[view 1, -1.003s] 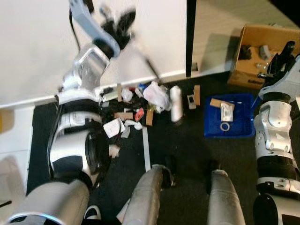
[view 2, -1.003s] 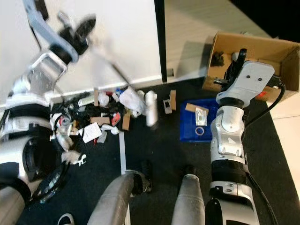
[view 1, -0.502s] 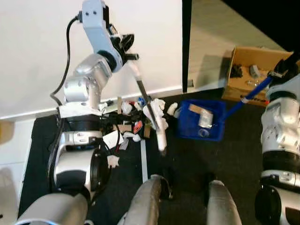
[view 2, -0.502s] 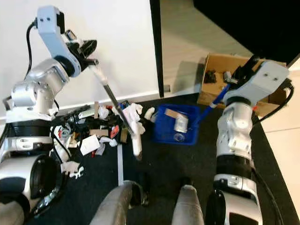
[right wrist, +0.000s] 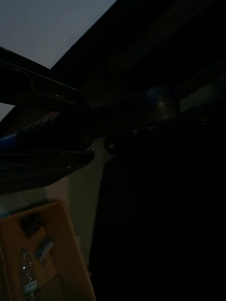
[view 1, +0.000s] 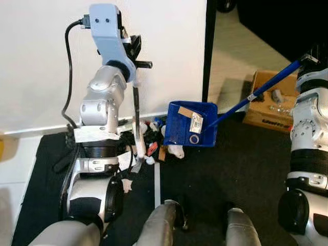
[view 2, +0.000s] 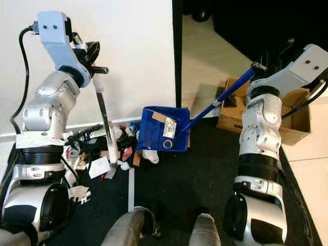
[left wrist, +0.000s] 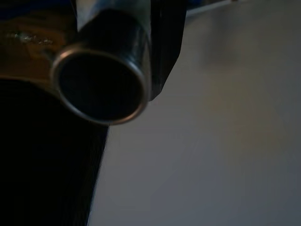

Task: Sweep floor

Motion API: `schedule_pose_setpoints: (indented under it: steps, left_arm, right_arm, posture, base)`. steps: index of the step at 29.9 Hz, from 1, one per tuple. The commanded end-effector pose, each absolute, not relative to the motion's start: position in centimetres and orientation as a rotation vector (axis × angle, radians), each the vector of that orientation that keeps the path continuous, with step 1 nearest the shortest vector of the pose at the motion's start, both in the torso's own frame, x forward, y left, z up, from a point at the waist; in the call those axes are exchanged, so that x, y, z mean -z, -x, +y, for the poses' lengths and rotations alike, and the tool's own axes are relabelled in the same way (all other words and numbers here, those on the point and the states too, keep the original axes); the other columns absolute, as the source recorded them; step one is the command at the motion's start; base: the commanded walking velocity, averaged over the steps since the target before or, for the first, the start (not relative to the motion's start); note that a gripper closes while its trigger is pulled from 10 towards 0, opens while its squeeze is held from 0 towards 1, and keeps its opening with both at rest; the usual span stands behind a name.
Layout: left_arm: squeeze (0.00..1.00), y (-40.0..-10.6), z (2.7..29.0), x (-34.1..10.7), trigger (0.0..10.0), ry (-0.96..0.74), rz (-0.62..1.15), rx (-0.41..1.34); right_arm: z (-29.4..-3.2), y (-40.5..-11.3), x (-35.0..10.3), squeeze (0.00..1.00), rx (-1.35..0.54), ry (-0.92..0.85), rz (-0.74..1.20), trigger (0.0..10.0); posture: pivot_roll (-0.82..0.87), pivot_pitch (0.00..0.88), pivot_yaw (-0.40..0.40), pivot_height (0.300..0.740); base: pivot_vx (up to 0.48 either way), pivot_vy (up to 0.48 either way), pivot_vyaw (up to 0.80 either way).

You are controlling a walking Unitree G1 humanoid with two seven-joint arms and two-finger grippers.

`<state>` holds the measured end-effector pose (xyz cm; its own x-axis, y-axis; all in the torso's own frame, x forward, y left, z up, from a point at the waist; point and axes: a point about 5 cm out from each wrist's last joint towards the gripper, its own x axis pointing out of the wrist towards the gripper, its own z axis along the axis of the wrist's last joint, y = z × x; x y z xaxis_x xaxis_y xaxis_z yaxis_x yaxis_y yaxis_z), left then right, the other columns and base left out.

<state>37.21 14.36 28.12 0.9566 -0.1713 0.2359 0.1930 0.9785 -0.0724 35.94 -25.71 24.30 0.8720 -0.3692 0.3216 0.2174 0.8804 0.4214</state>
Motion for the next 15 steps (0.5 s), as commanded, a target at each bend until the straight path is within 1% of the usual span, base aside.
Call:
schedule_pose_setpoints:
  steps: [1,2,3,4,5,6,7,8,10,11,12,13,14,15]
  left_arm:
    - [0.0,-36.7,14.7,-28.9,10.0,0.077,-0.316,0.134]
    - [0.0,-36.7,14.7,-28.9,10.0,0.077,-0.316,0.134]
    - [0.0,-36.4,14.5,-29.0,10.0,-0.014,-0.367,0.091]
    - [0.0,-36.3,14.3,-29.0,10.0,-0.064,-0.385,0.077]
    - [0.0,-36.3,14.3,-29.0,10.0,-0.064,-0.385,0.077]
    - [0.0,-36.2,13.9,-28.8,10.0,-0.169,-0.402,0.092]
    - [0.0,-36.2,13.5,-28.6,10.0,-0.243,-0.41,0.105]
    - [0.0,-36.2,13.0,-28.2,10.0,-0.258,-0.401,0.123]
    - [0.0,-36.3,12.1,-27.6,10.0,-0.222,-0.376,0.156]
    - [0.0,-36.3,12.1,-27.6,10.0,-0.222,-0.376,0.156]
    - [0.0,-36.2,11.8,-27.4,10.0,-0.183,-0.365,0.161]
    - [0.0,-36.2,11.7,-27.2,10.0,-0.141,-0.352,0.163]
    - [0.0,-36.2,11.7,-27.2,10.0,-0.141,-0.352,0.163]
    - [0.0,-36.1,11.7,-26.9,10.0,-0.092,-0.337,0.162]
  right_arm:
    - [-25.9,-36.1,-24.9,0.0,0.301,-0.437,-0.425,10.0]
    - [-25.9,-36.1,-24.9,0.0,0.301,-0.437,-0.425,10.0]
    - [-26.1,-36.3,-24.7,0.0,0.298,-0.463,-0.412,10.0]
    - [-26.2,-36.3,-24.7,0.0,0.297,-0.468,-0.409,10.0]
    - [-26.2,-36.3,-24.7,0.0,0.297,-0.468,-0.409,10.0]
    - [-26.2,-36.5,-24.7,0.0,0.295,-0.479,-0.404,10.0]
    - [-26.3,-36.6,-24.7,0.0,0.293,-0.487,-0.401,10.0]
    - [-26.2,-36.8,-24.8,0.0,0.284,-0.495,-0.394,10.0]
    - [-26.1,-37.3,-25.0,0.0,0.266,-0.494,-0.382,10.0]
    - [-26.1,-37.3,-25.0,0.0,0.266,-0.494,-0.382,10.0]
    - [-26.1,-37.5,-25.2,0.0,0.256,-0.492,-0.381,10.0]
    - [-26.0,-37.6,-25.4,0.0,0.248,-0.493,-0.382,10.0]
    - [-26.0,-37.6,-25.4,0.0,0.248,-0.493,-0.382,10.0]
    - [-25.8,-37.8,-25.6,0.0,0.241,-0.493,-0.382,10.0]
  posture:
    - [-0.09,0.0,0.053,0.74]
    - [-0.09,0.0,0.053,0.74]
    - [-0.09,0.0,0.019,0.74]
    - [-0.09,0.0,0.019,0.74]
    - [-0.09,0.0,0.019,0.74]
    - [-0.08,0.0,-0.012,0.74]
    - [-0.08,0.0,-0.012,0.74]
    - [-0.07,0.0,-0.048,0.74]
    - [-0.07,0.0,-0.067,0.74]
    - [-0.07,0.0,-0.067,0.74]
    - [-0.06,0.0,-0.087,0.74]
    - [-0.06,0.0,-0.087,0.74]
    - [-0.06,0.0,-0.087,0.74]
    - [-0.06,0.0,-0.095,0.74]
  base:
    - [0.0,0.0,0.0]
    - [0.0,0.0,0.0]
    - [0.0,0.0,0.0]
    - [0.0,0.0,0.0]
    - [0.0,0.0,0.0]
    - [0.0,0.0,0.0]
    - [0.0,0.0,0.0]
    - [0.0,0.0,0.0]
    - [0.0,0.0,0.0]
    - [0.0,0.0,0.0]
    - [0.0,0.0,0.0]
    - [0.0,0.0,0.0]
    - [0.0,0.0,0.0]
    - [0.0,0.0,0.0]
